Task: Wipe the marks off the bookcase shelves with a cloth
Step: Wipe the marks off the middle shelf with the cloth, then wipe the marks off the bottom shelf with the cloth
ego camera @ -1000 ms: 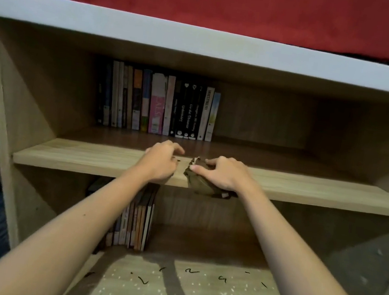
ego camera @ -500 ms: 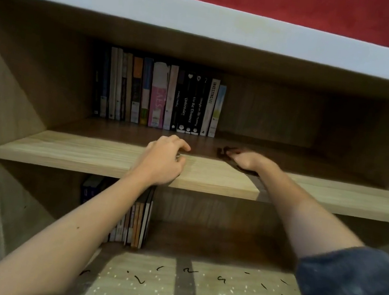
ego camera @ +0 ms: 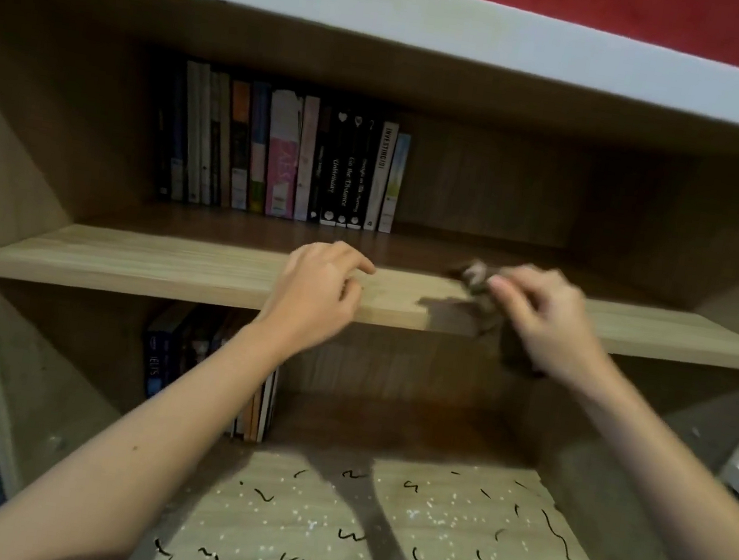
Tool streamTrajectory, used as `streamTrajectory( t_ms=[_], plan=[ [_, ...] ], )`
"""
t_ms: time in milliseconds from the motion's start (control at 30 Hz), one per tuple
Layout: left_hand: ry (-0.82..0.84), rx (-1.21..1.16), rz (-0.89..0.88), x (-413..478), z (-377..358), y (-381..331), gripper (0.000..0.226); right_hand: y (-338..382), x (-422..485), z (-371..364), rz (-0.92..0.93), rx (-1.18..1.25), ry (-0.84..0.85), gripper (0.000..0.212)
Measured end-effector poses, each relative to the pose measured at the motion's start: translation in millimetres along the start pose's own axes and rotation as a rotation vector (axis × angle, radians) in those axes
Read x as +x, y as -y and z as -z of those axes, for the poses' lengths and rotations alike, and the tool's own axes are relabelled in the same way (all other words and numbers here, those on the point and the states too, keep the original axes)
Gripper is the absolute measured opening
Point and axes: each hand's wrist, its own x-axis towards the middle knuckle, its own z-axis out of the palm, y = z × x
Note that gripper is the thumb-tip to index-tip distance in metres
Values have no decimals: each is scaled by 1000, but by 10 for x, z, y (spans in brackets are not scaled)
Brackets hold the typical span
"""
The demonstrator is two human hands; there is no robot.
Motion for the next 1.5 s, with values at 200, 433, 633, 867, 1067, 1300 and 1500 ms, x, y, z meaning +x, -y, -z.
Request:
streamTrajectory(
  t_ms=[200,433,633,867,1067,1300,1500],
  plan=[
    [-34,105,-51,-480,-288,-121,45,-322,-7,-197,-407,-448,60,44],
    [-9,216,-41,-563,-383,-99,57,144,-468,-487,62,-350,-91,28],
    [24,277,-39,-950,-589,-94,62,72,-1138,-948,-207,97,71,19],
    [491,27,298,-1865,-1069,276,45,-160,-1539,-1302,-555,242,316,19],
    [763,-32,407,-2253,-1348,522,49,-284,-1637,-1341,-668,353,566,17],
    [982,-87,364,-2368,-1810,518,48,-624,-1995,-1287,-579,37,768,30],
    [1073,-152,298,-2302,-2315,56,50,-964,-2512,-1054,-624,7,707,17]
  ],
)
